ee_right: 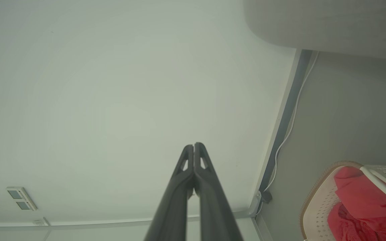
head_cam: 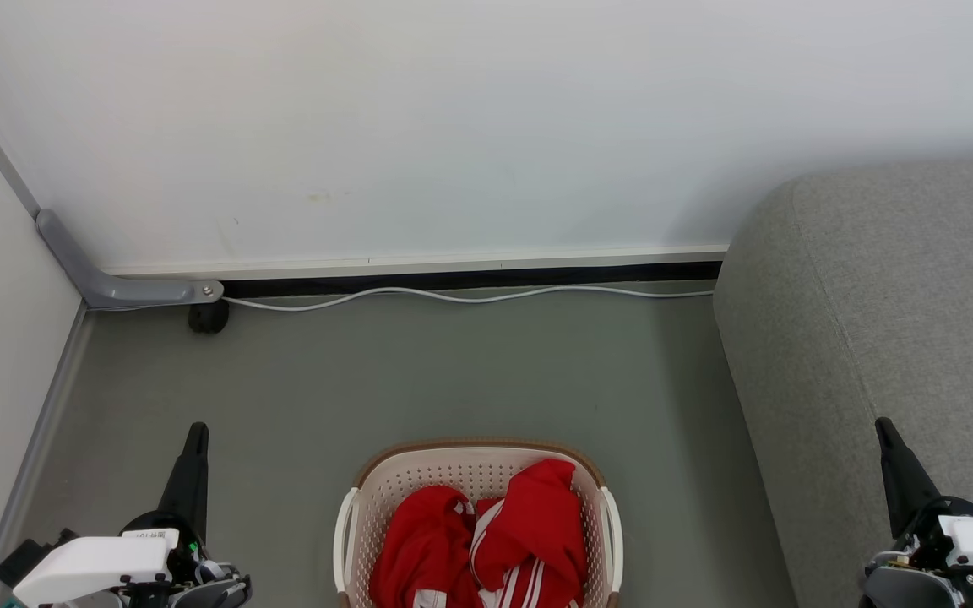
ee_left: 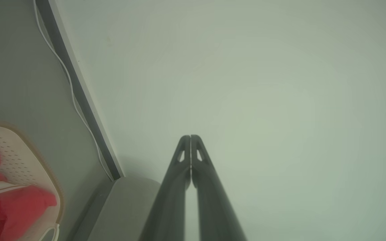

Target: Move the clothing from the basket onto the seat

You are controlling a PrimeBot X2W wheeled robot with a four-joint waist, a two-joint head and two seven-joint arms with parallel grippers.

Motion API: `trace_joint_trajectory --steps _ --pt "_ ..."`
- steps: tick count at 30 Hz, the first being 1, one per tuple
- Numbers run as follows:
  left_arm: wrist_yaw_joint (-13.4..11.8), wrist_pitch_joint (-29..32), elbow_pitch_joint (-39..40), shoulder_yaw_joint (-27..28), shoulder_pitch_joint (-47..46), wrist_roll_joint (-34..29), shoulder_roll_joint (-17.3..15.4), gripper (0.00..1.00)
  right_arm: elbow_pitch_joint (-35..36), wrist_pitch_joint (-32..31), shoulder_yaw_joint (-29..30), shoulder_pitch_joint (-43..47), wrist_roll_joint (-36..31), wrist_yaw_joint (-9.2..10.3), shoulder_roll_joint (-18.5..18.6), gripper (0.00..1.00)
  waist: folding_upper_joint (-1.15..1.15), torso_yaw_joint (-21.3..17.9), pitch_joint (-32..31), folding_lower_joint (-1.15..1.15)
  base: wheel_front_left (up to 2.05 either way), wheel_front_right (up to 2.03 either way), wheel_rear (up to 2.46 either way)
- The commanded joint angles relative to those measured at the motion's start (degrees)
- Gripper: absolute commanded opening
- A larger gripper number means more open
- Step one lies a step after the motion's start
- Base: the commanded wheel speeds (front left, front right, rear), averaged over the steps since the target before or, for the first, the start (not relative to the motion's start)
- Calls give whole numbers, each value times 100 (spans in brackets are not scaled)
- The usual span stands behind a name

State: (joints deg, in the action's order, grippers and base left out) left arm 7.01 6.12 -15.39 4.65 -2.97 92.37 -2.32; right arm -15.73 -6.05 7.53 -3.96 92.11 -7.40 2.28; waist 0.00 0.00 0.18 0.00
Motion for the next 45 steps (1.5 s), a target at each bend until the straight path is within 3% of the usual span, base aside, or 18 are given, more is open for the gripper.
trace_joint_trajectory --steps 1,33,34,45 --pt "47 34 136 184 -321 -18 -55 0 170 -42 -104 -222 8 -9 60 0 0 0 0 0 0 0 0" --pt "47 34 136 184 -321 -18 -55 0 170 -42 -104 -222 9 -9 60 0 0 0 0 0 0 0 0" --pt "0 -1 1 2 -1 0 0 100 1 -1 -2 -2 0 0 0 100 0 0 0 0 0 0 0" --pt "-1 -143 -207 -82 9 -79 44 100 -162 4 -79 -15 -47 -1 8 100 0 -3 1 11 0 0 0"
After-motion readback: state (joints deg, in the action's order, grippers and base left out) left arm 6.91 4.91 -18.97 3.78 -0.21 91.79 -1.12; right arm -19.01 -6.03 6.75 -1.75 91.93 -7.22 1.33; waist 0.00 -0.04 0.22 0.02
